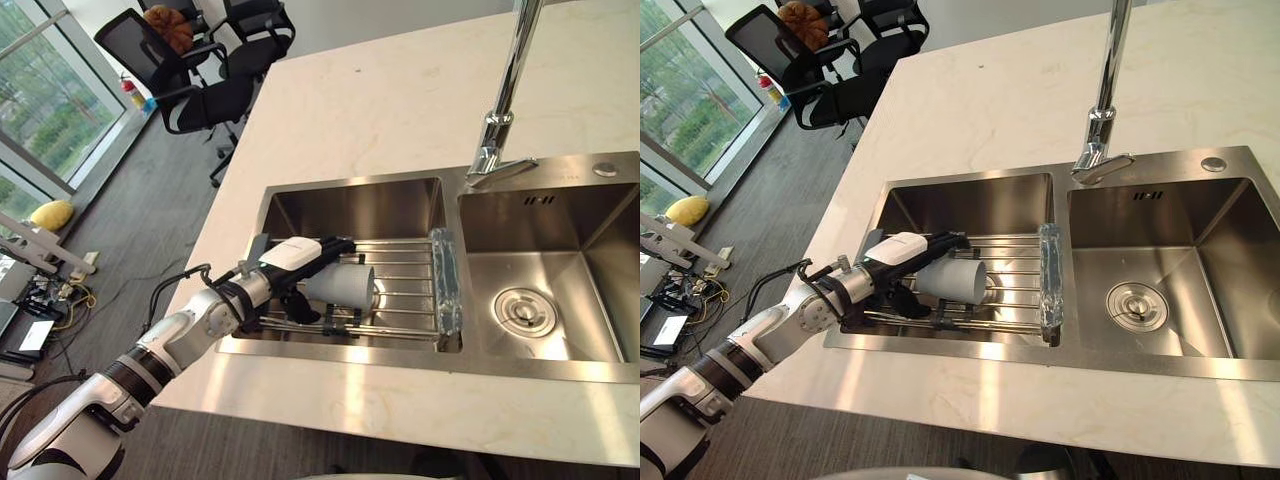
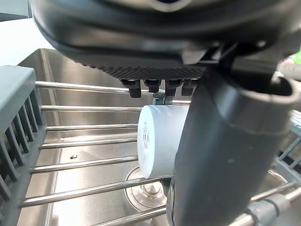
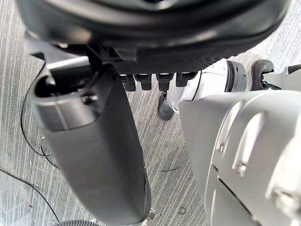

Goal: Walk over to the sink, pick up the cup, carry it to the dishwasher, place the cup inside the dishwasher, then close the dishwasher door

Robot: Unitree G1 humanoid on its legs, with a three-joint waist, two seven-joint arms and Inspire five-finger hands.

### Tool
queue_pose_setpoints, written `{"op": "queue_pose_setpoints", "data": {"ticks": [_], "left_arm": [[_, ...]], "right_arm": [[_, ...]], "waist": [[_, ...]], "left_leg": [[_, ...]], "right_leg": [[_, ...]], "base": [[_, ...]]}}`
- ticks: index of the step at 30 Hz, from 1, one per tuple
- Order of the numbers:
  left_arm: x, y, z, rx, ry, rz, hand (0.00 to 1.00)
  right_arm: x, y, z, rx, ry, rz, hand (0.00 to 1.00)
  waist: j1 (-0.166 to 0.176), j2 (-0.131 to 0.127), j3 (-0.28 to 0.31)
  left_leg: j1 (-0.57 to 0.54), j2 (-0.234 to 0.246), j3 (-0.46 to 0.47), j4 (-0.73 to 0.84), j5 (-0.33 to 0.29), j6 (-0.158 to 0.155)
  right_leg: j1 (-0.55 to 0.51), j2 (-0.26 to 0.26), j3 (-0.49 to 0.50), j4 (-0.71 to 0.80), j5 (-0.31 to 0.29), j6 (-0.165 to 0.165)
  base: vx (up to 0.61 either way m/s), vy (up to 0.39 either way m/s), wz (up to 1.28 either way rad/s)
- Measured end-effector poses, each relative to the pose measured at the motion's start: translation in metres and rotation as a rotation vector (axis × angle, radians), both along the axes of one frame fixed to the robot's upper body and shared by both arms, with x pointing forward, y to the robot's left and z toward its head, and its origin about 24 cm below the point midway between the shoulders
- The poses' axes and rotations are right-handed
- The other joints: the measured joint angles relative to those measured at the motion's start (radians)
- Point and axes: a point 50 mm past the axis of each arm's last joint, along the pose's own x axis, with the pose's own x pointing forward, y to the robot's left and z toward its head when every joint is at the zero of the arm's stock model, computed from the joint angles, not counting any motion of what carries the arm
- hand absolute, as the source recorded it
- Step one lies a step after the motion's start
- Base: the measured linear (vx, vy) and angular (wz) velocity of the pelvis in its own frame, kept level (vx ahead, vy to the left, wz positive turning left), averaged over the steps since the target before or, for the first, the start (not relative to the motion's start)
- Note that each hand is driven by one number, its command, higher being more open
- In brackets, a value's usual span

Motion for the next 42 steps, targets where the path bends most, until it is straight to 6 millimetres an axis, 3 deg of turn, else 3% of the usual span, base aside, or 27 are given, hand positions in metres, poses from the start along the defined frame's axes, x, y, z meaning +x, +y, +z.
{"op": "queue_pose_setpoints", "data": {"ticks": [8,14,20,27,36,37,42], "left_arm": [[0.014,-0.006,0.01,-0.013,0.107,0.069,1.0],[0.019,-0.008,0.001,-0.06,0.013,0.152,1.0],[0.016,-0.009,0.002,-0.083,0.033,0.116,1.0],[0.025,-0.004,0.017,-0.255,0.266,0.132,1.0],[0.031,-0.001,0.025,-0.169,0.263,0.11,1.0],[0.031,-0.001,0.025,-0.168,0.26,0.107,0.0],[0.029,-0.001,0.027,-0.086,0.191,0.069,0.0]], "right_arm": [[0.001,-0.001,0.0,-0.003,-0.002,0.002,1.0],[0.002,-0.002,0.001,-0.005,-0.005,0.003,1.0],[0.003,-0.002,0.001,-0.006,-0.006,0.004,1.0],[0.004,-0.001,0.001,-0.005,-0.005,0.011,1.0],[0.004,-0.002,0.001,-0.011,-0.005,0.019,1.0],[0.004,-0.002,0.001,-0.012,-0.006,0.019,1.0],[0.005,-0.002,0.001,-0.018,-0.005,0.031,1.0]], "waist": [[-0.005,0.0,0.0],[-0.014,0.001,0.003],[-0.013,0.0,0.01],[-0.014,-0.001,0.012],[-0.019,-0.001,0.012],[-0.02,-0.001,0.012],[-0.02,-0.001,0.012]], "left_leg": [[0.0,-0.001,0.003,0.013,-0.005,0.0],[-0.006,-0.001,0.002,0.013,-0.005,0.0],[-0.007,-0.002,-0.004,0.012,-0.005,0.0],[-0.004,-0.007,-0.003,0.012,-0.005,0.001],[-0.002,-0.006,-0.003,0.012,-0.006,0.001],[-0.002,-0.006,-0.003,0.012,-0.006,0.001],[-0.004,-0.006,-0.002,0.011,-0.006,0.002]], "right_leg": [[0.004,-0.004,0.001,-0.003,0.002,0.005],[-0.001,-0.006,0.002,-0.003,0.001,0.008],[-0.001,-0.006,-0.005,-0.003,0.002,0.005],[0.002,-0.008,-0.005,0.0,0.002,0.006],[0.004,-0.008,-0.005,-0.003,0.002,0.007],[0.004,-0.008,-0.005,-0.003,0.002,0.007],[0.001,-0.007,-0.004,-0.003,0.001,0.007]], "base": [[-0.03,-0.013,-0.02],[-0.03,-0.015,-0.01],[0.01,-0.011,0.03],[0.0,0.0,0.0],[0.0,0.0,0.0],[0.0,0.0,0.0],[0.0,0.0,0.0]]}}
